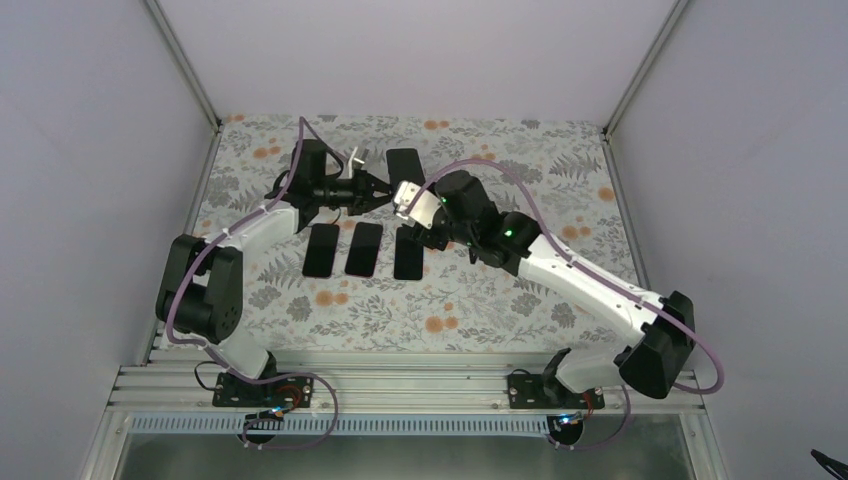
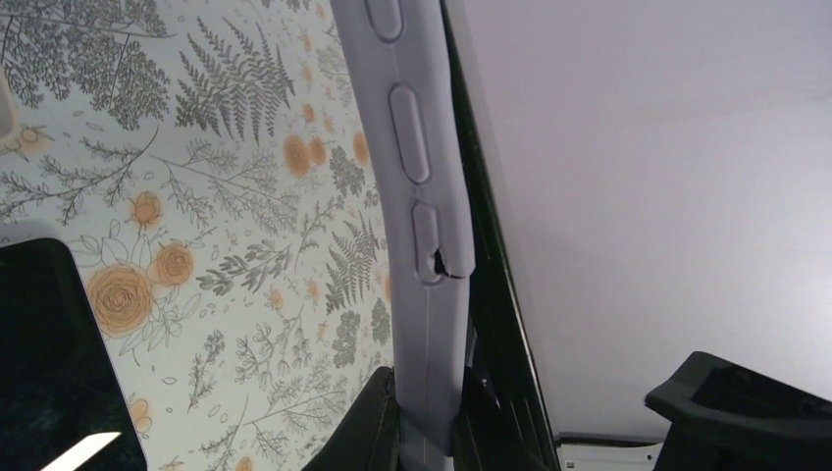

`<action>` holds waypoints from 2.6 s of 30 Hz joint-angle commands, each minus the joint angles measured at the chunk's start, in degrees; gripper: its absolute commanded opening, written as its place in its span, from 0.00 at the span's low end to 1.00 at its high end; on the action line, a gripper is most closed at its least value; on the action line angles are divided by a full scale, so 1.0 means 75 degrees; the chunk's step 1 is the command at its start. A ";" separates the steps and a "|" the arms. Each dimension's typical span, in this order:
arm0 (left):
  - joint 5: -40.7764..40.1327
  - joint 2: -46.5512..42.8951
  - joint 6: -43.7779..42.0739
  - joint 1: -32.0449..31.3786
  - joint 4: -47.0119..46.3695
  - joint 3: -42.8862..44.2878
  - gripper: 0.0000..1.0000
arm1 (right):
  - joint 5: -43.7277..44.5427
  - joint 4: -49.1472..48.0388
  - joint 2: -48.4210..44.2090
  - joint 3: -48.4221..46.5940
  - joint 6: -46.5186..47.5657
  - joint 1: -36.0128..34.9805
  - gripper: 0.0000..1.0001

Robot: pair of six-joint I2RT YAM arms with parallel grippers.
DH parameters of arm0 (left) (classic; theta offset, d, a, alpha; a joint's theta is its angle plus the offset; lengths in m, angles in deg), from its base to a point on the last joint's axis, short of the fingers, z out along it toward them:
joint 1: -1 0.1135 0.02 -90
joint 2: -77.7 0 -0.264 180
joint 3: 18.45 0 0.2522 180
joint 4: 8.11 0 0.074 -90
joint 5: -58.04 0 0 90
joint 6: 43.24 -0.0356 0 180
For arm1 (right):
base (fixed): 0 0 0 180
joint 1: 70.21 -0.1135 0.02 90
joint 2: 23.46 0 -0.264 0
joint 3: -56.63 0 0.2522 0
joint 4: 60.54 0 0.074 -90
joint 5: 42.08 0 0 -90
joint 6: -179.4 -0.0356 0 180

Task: Take the phone out of the phone case
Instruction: Remove the phone case from the phone.

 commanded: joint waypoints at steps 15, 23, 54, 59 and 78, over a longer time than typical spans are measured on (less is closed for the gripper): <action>0.0317 -0.0002 0.0582 0.0010 -0.0768 -0.0073 0.02 | 0.2648 -0.1978 0.0582 0.0592 0.1388 -0.0625 0.61; 0.0363 -0.0014 0.0689 0.0014 -0.0917 -0.0188 0.02 | 0.3307 -0.2804 0.0797 0.0775 0.1895 -0.0668 0.60; 0.0447 -0.0013 0.0761 -0.0058 -0.1030 -0.0370 0.02 | 0.4144 -0.4804 0.1060 0.0946 0.3591 -0.0713 0.04; 0.0304 0.0018 0.0534 -0.0056 -0.0788 -0.0349 0.02 | 0.3998 -0.4352 0.0898 0.0592 0.3124 -0.0680 0.04; -0.0520 0.0123 -0.0214 -0.0040 -0.0017 -0.0396 0.02 | 0.3491 -0.3254 0.0373 -0.0291 0.2220 -0.0271 0.04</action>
